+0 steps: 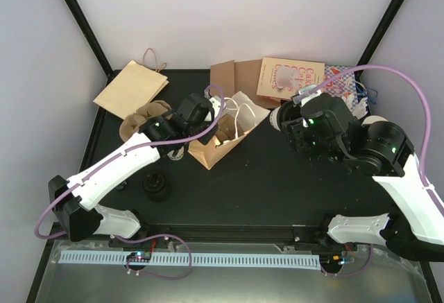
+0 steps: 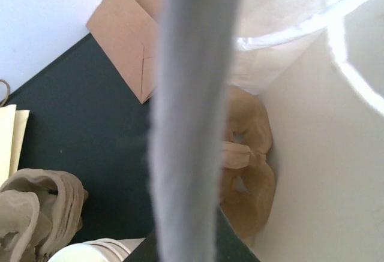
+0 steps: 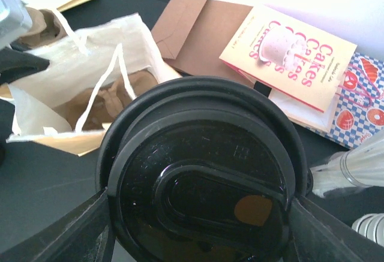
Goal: Pack the takeout coffee
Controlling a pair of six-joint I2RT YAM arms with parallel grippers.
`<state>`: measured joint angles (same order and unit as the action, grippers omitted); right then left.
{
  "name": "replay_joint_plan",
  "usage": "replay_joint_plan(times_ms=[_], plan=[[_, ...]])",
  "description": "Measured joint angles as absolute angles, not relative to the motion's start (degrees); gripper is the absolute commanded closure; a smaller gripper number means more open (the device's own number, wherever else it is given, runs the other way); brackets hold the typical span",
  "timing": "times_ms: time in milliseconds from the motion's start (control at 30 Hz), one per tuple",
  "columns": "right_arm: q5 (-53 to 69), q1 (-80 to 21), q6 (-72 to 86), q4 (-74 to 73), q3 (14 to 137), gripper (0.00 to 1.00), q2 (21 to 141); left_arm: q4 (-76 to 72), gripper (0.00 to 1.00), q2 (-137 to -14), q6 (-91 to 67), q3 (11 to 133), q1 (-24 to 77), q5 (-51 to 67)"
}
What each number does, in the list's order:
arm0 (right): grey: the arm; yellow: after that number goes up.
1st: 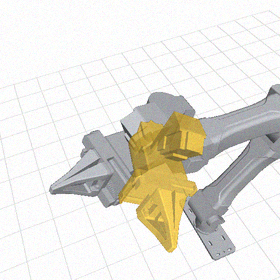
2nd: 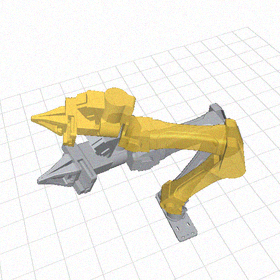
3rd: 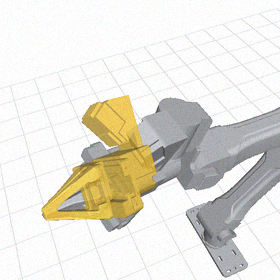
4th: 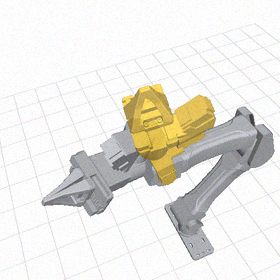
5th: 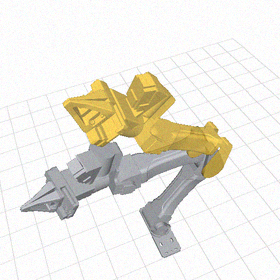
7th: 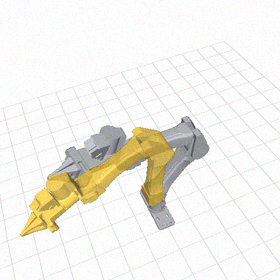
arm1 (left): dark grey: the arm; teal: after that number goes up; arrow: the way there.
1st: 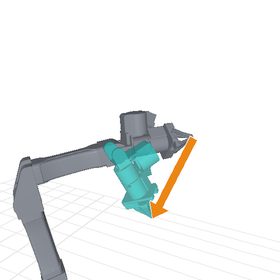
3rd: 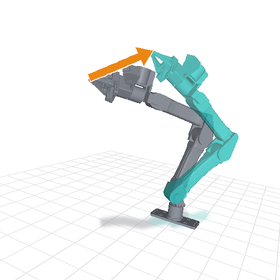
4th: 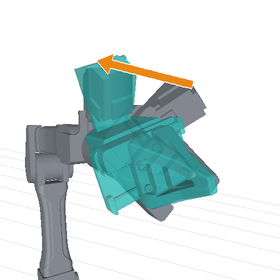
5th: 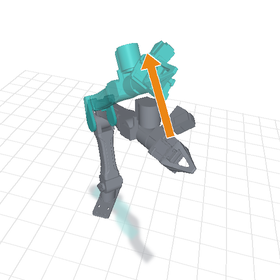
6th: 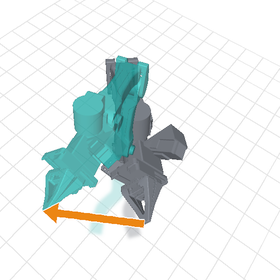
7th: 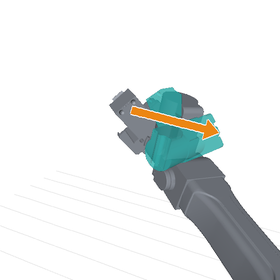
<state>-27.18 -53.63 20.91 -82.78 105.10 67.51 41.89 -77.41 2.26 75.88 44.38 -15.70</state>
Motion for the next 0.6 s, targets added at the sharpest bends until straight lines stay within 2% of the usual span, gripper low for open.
replay_joint_plan(times_ms=[600], plan=[[-22.9,-53.58,14.24,-69.23,102.63,0.31,68.73,35.31,0.98,-69.97,8.84,73.21,45.47,-18.83]])
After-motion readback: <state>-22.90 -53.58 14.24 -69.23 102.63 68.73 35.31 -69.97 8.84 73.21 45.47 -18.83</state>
